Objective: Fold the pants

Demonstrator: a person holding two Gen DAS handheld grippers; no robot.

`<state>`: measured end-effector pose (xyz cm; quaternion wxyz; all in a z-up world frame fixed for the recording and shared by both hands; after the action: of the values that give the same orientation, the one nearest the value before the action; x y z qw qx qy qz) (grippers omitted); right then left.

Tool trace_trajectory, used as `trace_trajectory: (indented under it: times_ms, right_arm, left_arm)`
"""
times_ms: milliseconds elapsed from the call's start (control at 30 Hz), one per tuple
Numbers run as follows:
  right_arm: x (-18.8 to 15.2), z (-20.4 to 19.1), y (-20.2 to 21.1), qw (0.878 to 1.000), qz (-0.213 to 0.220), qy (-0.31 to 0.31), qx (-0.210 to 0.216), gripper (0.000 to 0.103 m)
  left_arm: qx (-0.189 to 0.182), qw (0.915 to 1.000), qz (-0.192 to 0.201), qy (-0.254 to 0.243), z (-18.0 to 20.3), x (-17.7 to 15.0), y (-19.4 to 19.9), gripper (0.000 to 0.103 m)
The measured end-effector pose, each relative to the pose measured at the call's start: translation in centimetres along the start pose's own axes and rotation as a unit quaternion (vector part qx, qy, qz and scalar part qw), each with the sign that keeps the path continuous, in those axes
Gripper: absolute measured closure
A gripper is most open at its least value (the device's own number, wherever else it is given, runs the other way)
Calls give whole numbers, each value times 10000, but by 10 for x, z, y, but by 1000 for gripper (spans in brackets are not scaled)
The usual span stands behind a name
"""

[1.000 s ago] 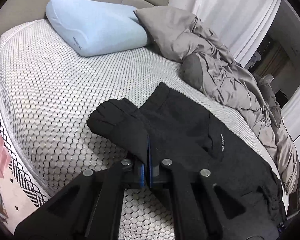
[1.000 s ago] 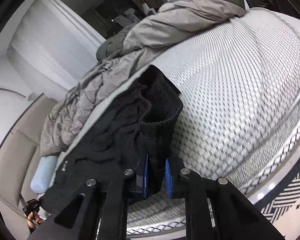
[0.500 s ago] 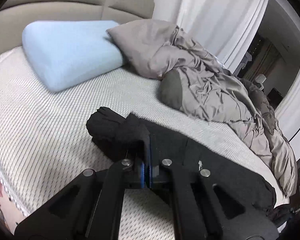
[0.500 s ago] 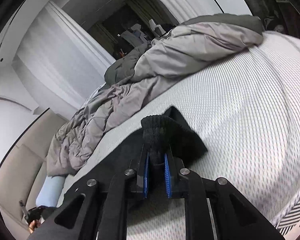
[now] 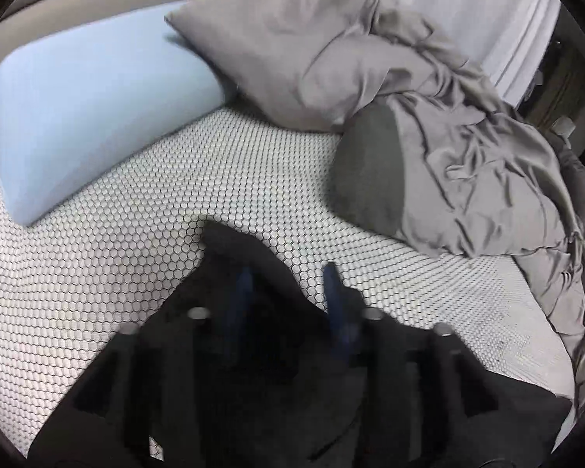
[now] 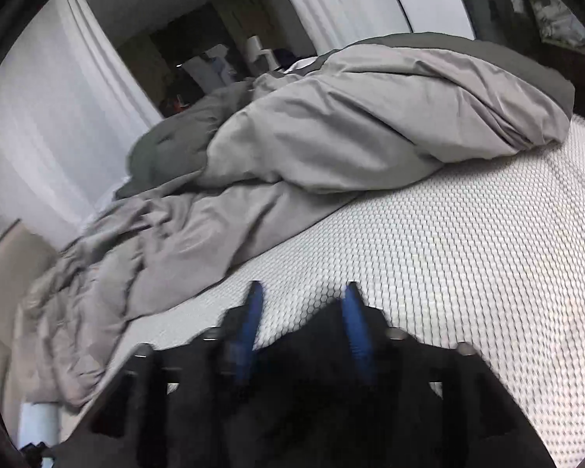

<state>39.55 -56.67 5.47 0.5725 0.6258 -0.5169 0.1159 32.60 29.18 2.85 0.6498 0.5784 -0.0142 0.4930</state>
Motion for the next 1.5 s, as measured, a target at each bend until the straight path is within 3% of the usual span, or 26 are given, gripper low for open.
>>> trace_trajectory:
  times_ms: [67,100,133,233,400,533,600,733,867,933,967,1000,1133,1267,1367,1500]
  right_arm:
    - [-6,-2,5,9998,-6,52,201,53]
    - [-12,-4,10,9993,-5,217,298,44]
    - [-19,-3,16,9987,-28,340,384,34]
    - [-38,2,34,9968,-71,475,635,31]
    - [-72,7,64,9935,-371,478,967,29]
    - [-103,6,87,9884,-456,531,1346,24]
    - [-119,7,92,9853,-570,564,1508,24]
    - [-141,9,94,9821,-688,802,1561,24]
    - [-142,13,89,9834,-696,715,1519,24]
    - [-138,14,85,9840,-702,586,1529,24]
    - [-137,14,84,9843,-709,563,1512,24]
    - [-136,13,82,9843,-718,573,1510,24]
    - [-134,11,84,9851,-661,698,1427,24]
    - [-134,14,87,9863,-616,764,1323,24]
    - [-133,17,86,9868,-623,730,1305,24]
    - [-132,21,89,9874,-614,632,1316,24]
  left_arm:
    - [90,9999,91,-48,-5,-4,2,43]
    - [59,9999,127,-99,-7,-7,6,40]
    - [-2,9998,168,-147,-11,-11,11,40]
    - [-177,9995,146,-210,-23,-26,28,40]
    - [-768,9961,342,271,-60,-66,75,40]
    - [-1213,9896,63,766,-79,-105,83,56]
    - [-1361,9877,-61,771,-79,-119,72,66]
    - [-1552,9843,-147,823,-76,-128,54,68]
    - [-1459,9836,-208,1038,-74,-122,23,68]
    - [-1533,9809,-287,1163,-74,-123,12,84]
    - [-1516,9815,-314,1124,-74,-122,9,97]
    - [-1513,9821,-298,1078,-74,-122,9,102]
    - [-1621,9819,85,974,-84,-117,37,103]
    - [-1371,9887,120,598,-92,-126,52,103]
    - [-1268,9870,-176,972,-115,-136,40,103]
    - [-1164,9851,-126,1262,-134,-140,49,101]
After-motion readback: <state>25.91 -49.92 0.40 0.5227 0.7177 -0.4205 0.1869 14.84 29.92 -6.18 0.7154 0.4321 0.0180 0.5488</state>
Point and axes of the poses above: each gripper's, at about its wrist camera, not at the fingertips, and y roughly against the way its jaws point, z to its right, x to its top, the point moved 2 cm from there along -y, roughly the way its jaws point, and after that the axes turned 7 degrees about -x, right-handed, at the moved point
